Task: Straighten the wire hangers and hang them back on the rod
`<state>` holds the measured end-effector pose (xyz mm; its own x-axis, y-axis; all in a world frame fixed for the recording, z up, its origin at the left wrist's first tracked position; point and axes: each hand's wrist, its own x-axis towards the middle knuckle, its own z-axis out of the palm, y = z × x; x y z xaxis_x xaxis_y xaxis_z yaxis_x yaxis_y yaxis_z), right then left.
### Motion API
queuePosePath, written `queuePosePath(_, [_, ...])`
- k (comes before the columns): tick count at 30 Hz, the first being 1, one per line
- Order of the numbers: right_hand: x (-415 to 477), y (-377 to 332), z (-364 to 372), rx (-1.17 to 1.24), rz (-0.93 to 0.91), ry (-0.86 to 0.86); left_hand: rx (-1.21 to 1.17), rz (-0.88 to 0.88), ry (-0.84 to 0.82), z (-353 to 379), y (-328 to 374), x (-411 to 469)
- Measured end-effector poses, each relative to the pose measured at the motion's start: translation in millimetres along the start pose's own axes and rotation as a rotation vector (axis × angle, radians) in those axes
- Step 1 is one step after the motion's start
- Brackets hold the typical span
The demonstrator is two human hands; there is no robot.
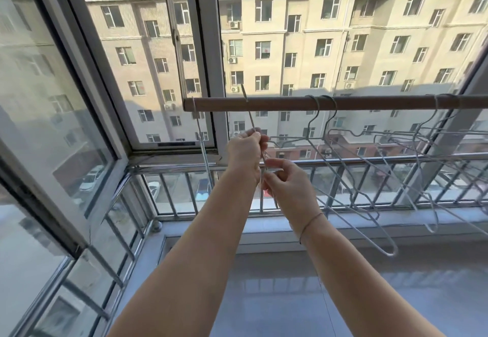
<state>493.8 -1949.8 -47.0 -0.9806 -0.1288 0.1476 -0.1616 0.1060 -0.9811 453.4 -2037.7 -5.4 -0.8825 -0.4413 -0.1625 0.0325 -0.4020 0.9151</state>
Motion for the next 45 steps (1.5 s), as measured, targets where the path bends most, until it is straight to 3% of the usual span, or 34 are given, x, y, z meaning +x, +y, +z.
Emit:
queuePosePath(22, [21,-4,15,0.1,0.017,-0.067,0.085,0.0,0.055,-8,7,28])
queuePosePath(26, [17,15,10,0.019,0.047,-0.053,0.187,-0.013,0.036,-29,-10,18])
queuePosePath(29, [14,33,2,-0.065,0.062,-0.047,0.413,0.023,0.019,-52,-25,6])
queuePosePath(36, [-3,54,-3,-0.359,-0.087,-0.182,0.773,0.096,-0.152,-103,-37,-28])
queuePosePath(41, [-13,58,-8,-0.512,-0.214,-0.293,0.829,0.06,-0.273,-130,-38,-49])
queuePosePath(45, [-19,55,-16,-0.526,-0.188,-0.402,0.865,0.036,-0.309,-141,-44,-59])
